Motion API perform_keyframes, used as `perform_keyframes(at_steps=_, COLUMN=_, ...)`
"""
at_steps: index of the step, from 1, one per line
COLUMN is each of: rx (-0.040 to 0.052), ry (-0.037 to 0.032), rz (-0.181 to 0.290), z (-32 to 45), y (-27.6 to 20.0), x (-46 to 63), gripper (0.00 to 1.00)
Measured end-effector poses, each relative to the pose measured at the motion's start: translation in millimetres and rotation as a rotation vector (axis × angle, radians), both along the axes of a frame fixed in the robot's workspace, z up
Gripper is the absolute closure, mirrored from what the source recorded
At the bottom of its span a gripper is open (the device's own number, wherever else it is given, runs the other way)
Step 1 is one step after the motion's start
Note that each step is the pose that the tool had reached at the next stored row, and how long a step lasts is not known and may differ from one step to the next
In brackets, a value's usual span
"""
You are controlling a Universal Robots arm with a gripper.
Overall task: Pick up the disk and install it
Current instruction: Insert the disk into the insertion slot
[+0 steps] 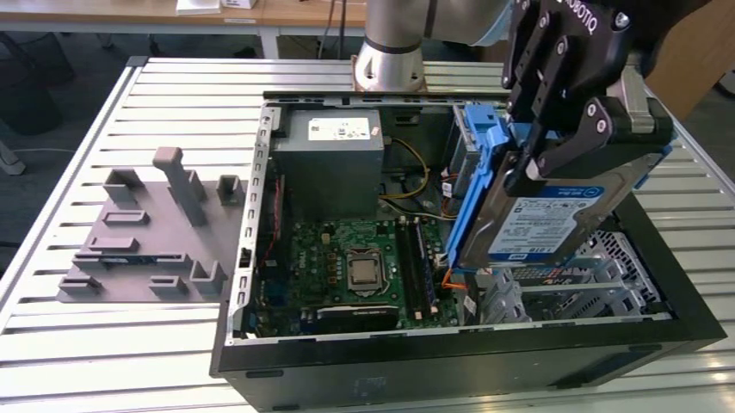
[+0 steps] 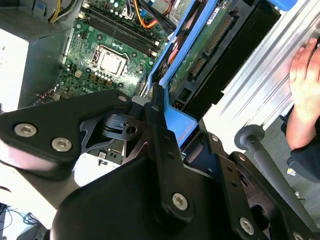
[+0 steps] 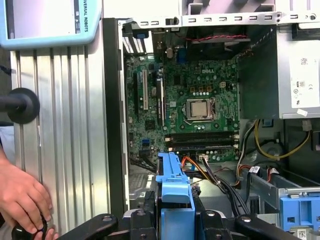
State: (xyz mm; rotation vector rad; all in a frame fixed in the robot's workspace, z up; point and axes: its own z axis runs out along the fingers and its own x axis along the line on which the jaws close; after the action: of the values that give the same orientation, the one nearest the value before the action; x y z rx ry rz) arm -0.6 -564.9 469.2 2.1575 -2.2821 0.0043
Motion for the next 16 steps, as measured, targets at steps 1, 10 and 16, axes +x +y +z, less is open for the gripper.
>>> perform_keyframes(at_steps=1, rx=0.0, ry=0.0, rz=0.0, z=-0.2, y=-0.1, x=0.5, gripper=0.64)
perform_keyframes(at_steps=10, rx=0.0, ry=0.0, rz=0.024, z=-3.9, y=-0.3, x=5.2, gripper=0.64)
perform_keyframes(at_steps=16, rx=-0.0001, ry=0.0, rz=0.024, z=-6.2, y=-0.3, x=14.6, gripper=0.64)
